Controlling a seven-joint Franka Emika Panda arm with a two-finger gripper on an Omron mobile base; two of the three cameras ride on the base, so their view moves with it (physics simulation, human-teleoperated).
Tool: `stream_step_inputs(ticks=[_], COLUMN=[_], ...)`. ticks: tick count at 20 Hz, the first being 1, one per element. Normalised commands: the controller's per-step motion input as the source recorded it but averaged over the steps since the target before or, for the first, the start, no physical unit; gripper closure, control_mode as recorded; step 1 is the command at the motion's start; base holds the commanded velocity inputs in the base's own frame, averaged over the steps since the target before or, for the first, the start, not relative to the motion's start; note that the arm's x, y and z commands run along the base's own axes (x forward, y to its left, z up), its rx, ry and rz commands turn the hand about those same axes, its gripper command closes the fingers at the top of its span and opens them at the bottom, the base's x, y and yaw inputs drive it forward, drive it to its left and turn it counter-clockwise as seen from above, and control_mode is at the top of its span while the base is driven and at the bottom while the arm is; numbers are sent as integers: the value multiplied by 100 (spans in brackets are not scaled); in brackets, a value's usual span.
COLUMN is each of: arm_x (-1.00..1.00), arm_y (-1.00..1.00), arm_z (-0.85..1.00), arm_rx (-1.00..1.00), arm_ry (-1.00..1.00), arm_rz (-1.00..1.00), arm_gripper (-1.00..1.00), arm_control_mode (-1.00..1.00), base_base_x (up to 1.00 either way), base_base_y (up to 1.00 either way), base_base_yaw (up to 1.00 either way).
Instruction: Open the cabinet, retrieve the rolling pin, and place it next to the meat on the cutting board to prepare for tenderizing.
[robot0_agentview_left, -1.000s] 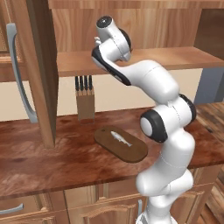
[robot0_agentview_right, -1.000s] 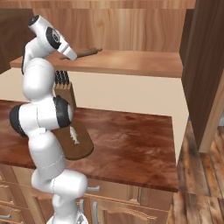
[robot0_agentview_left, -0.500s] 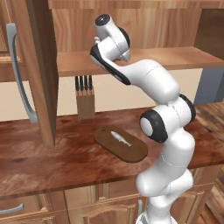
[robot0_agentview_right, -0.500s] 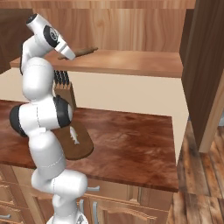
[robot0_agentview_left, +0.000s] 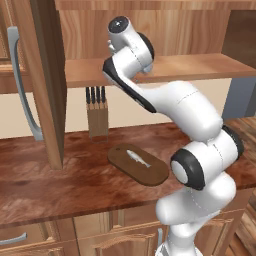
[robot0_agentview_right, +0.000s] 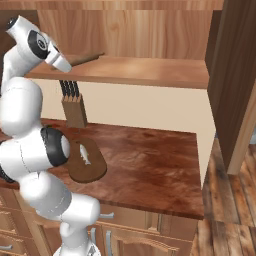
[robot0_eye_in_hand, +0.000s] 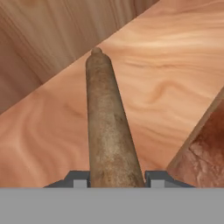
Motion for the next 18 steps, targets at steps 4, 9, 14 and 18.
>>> stream_step_inputs(ticks=[4, 9, 14, 18], arm_x=[-100, -100, -100, -100], arm_y=[0, 0, 0, 0], arm_z=[1, 0, -1, -11], arm_rx=[10, 13, 16, 14], arm_ry=[-11, -4, 0, 0], arm_rz=[0, 0, 0, 0], arm_gripper=[100, 100, 100, 100], arm_control_mode=[-100, -100, -100, -100], base_base_x=[0, 0, 0, 0], base_base_y=[0, 0, 0, 0], base_base_yaw=[0, 0, 0, 0])
